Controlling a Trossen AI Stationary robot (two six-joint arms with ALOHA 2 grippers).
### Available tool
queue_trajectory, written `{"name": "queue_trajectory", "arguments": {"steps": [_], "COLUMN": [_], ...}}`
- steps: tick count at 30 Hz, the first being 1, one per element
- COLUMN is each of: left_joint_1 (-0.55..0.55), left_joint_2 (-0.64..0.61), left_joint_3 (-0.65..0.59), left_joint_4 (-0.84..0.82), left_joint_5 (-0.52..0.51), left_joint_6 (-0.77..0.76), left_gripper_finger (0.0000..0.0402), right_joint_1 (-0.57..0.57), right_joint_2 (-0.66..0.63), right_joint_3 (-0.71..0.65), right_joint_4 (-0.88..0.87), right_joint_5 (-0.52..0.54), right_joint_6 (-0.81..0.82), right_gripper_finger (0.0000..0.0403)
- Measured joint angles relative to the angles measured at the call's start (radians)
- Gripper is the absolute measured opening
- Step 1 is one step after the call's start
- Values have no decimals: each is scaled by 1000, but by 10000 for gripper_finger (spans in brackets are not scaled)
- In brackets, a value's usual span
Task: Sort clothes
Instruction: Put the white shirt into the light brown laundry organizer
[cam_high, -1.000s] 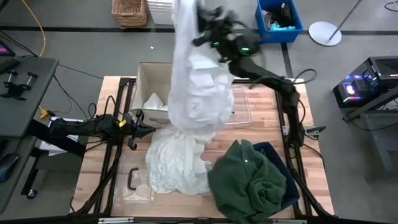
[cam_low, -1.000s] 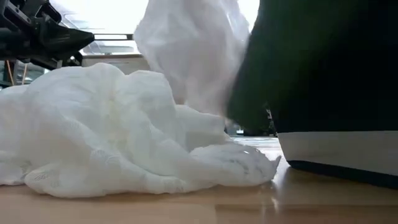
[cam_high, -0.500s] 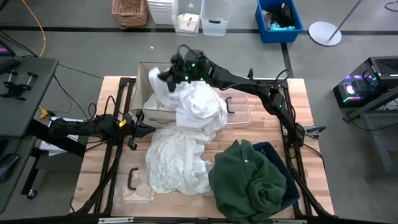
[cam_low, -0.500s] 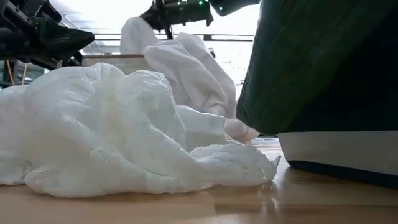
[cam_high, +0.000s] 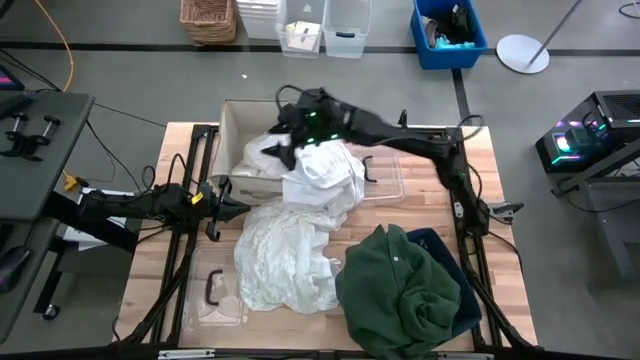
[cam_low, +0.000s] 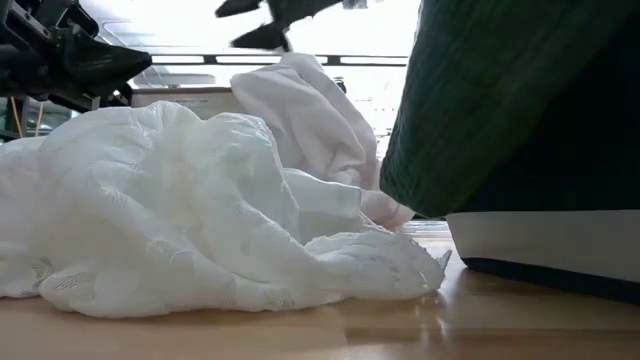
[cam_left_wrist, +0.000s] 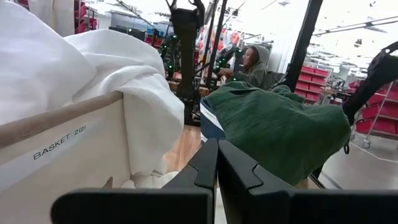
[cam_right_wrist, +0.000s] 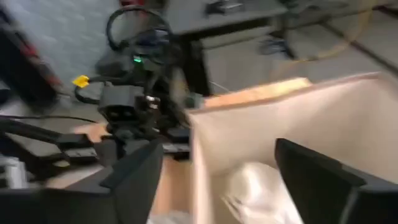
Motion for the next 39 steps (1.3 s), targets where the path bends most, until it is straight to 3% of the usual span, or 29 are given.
{"name": "queue_trajectory", "arguments": {"steps": [4,12,17,26,29,34,39], "left_joint_1": [0,0,0,0,0,0,0], "left_joint_2": [0,0,0,0,0,0,0], "left_joint_3": [0,0,0,0,0,0,0], "left_joint_4": [0,0,-1,0,0,0,0], "left_joint_5": [0,0,0,0,0,0,0], "left_joint_6": [0,0,0,0,0,0,0], "left_gripper_finger": [0,0,0,0,0,0,0], "right_joint_1": [-6,-1,17,26,5,-49,-100], "right_joint_2": [-101,-201,-198,-213,-251,-359,-452], "right_joint_3": [3,1,-63,-322,-456,-662,-849], "right_joint_4": [-248,-805,-925,-900,-781,-516,-313], "right_joint_5": [160,306,325,262,225,254,210], "right_joint_6": [-51,-5,46,-35,-84,-176,-358], "right_gripper_finger": [328,330,330,330,330,330,330]}}
